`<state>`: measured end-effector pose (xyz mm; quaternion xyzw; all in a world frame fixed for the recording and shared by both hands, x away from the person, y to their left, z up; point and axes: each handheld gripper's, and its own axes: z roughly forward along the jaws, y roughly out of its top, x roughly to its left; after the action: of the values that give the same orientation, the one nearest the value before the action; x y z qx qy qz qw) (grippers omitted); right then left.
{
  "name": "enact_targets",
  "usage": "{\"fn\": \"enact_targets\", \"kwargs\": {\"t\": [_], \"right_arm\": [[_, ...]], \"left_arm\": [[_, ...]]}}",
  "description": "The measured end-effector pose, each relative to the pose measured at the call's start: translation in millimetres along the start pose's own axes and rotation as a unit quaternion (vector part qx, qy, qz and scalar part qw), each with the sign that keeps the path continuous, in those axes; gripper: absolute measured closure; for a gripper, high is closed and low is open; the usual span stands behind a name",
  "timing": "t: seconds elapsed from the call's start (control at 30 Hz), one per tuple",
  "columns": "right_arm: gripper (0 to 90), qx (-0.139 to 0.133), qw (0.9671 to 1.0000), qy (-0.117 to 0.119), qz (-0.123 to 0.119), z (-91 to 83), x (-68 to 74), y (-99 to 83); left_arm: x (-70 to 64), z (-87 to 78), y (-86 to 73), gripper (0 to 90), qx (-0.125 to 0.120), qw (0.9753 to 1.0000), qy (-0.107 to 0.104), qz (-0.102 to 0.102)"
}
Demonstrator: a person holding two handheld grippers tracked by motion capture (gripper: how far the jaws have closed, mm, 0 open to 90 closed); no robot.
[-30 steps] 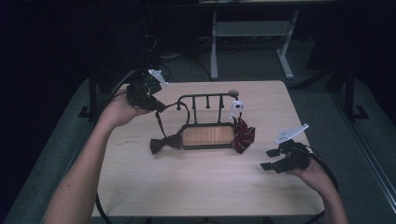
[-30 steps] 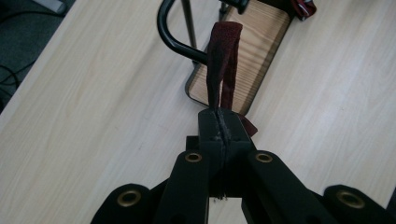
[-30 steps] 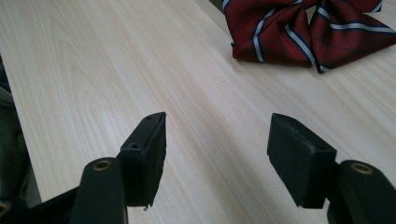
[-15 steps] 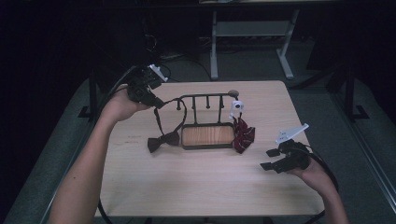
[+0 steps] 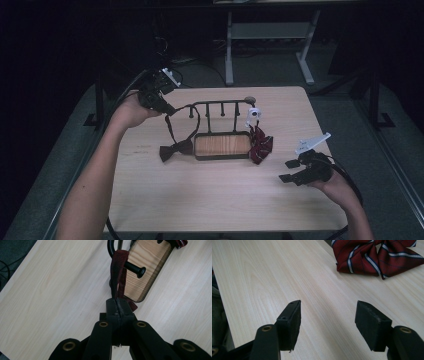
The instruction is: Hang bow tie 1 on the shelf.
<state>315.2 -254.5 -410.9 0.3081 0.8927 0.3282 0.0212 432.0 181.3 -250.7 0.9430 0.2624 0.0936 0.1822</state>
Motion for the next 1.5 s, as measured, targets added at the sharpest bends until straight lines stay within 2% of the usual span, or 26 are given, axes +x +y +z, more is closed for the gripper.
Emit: {"fn": "enact_targets", "kwargs": {"t": [0.1,0.2,0.4,0.47,0.67,1.0,1.3,1.33,1.5], "right_arm": [[37.5,0.001,1.0000,0.001,0.002,0.2,0.3,0.2],[37.5,0.001,1.0000,0.000,0.002,0.1,0.2,0.2],[37.5,0.000,1.0000,-0.001,0.002,-0.5,-0.9,-0.8],[37.4,0.000,1.0000,-0.001,0.003,-0.7,-1.2,-1.0],[37.3,0.001,0.9999,-0.006,0.008,-2.1,-3.3,-3.3],[37.1,-0.002,0.9998,-0.011,0.016,-5.1,-4.1,-6.4],[36.7,0.000,0.9997,-0.013,0.019,-4.5,-6.1,-7.1],[36.6,-0.003,0.9997,-0.014,0.019,-5.4,-6.7,-7.5],[36.0,-0.005,0.9996,-0.016,0.021,-7.0,-7.7,-8.4]], "left_arm": [[-0.4,0.8,1.3,88.9,0.006,1.0000,0.002,0.005],[-0.9,1.5,1.5,84.0,0.006,1.0000,0.004,0.004],[-1.0,2.0,-1.1,82.0,0.006,1.0000,0.002,0.001],[-1.2,2.6,-3.5,81.4,0.002,1.0000,0.000,-0.005],[-1.7,6.5,-11.2,79.2,0.006,1.0000,-0.005,-0.003],[-3.7,12.2,-27.3,77.9,-0.002,0.9999,-0.012,-0.002],[-5.0,13.8,-38.3,73.9,-0.015,0.9996,-0.019,-0.015],[-5.7,14.0,-40.3,73.1,-0.017,0.9996,-0.020,-0.010],[-9.3,17.2,-44.7,70.3,-0.023,0.9994,-0.026,-0.010]]}}
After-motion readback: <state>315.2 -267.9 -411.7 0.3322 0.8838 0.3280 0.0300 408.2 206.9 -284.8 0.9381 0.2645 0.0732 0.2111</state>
